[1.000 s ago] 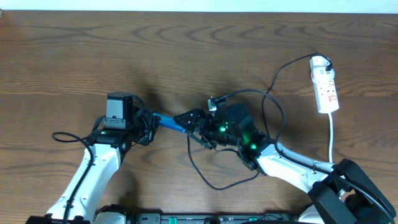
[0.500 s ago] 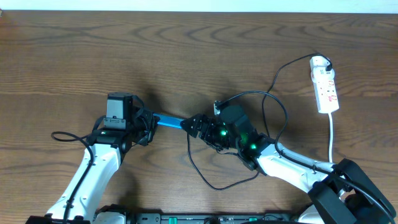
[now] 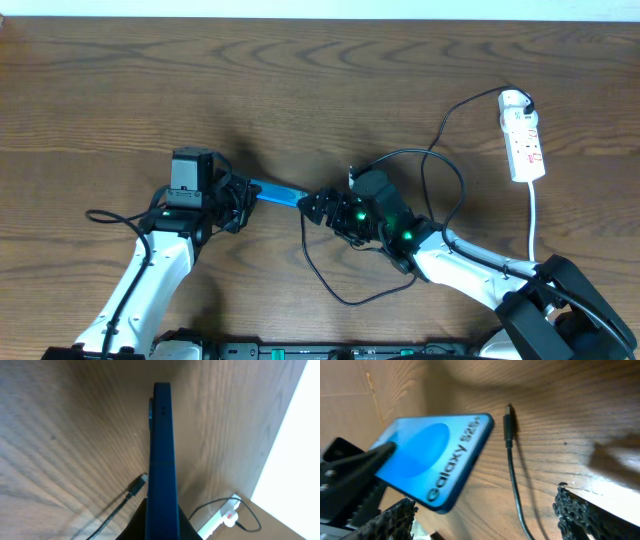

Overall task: Plug charger to phone and switch on socket
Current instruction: 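Open the right gripper and withdraw it from the phone, then hold the phone with the left gripper, bottom port facing the cable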

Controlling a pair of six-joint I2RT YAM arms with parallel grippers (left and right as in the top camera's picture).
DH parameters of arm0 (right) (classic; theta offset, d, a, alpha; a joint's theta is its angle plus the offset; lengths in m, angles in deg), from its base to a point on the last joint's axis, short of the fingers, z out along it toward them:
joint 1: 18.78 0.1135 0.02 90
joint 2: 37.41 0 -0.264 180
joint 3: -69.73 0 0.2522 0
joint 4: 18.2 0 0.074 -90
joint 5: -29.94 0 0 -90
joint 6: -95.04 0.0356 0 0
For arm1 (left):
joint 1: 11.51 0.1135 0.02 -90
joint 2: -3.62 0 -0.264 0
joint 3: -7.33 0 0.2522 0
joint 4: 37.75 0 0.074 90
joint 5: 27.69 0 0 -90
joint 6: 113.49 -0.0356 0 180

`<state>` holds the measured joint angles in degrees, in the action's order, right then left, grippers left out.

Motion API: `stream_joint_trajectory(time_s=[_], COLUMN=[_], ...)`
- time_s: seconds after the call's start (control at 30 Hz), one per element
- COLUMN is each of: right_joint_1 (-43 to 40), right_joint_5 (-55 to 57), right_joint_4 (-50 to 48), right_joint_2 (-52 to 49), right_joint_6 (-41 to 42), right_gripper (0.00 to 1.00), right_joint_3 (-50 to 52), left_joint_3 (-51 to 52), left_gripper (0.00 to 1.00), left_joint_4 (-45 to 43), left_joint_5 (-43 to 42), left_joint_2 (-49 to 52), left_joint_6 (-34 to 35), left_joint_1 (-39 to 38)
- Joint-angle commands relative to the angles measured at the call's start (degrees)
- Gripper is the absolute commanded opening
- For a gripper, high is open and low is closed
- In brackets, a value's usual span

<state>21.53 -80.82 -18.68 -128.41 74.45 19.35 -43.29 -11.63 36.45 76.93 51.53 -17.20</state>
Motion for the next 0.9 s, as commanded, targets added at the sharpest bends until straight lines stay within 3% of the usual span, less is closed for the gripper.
stream_joint_trajectory(time_s=[0.0,0.13,0.3,0.87], right_joint_1=[-0.31,-0.66,-1.01,-0.92], right_joint_5=[1.16,1.11,1.09,4.02], right_joint_4=[0.35,0.42,1.64,10.54], right_joint_2=[0.44,0.44,0.44,0.44], right_joint_6=[-1.95,-2.89,-4.44,-10.58], right_gripper=[0.8,0.74,0.74,0.74], right_joint_3=[-0.44,-0.46,-0.46,-0.46], left_joint_3=[0.0,0.0,0.0,0.0], left_gripper=[0.08,0.07,0.07,0.08], left_joint_4=[-1.77,-2.93,-3.67,-11.98], left_joint_5=[-3.08,-2.01,4.17,9.03], left_joint_2=[-0.02,-0.02,-0.02,-0.02], left_joint_6=[-0.7,-0.9,-1.09,-1.7], left_joint_1=[0.15,0.28,0.33,0.31])
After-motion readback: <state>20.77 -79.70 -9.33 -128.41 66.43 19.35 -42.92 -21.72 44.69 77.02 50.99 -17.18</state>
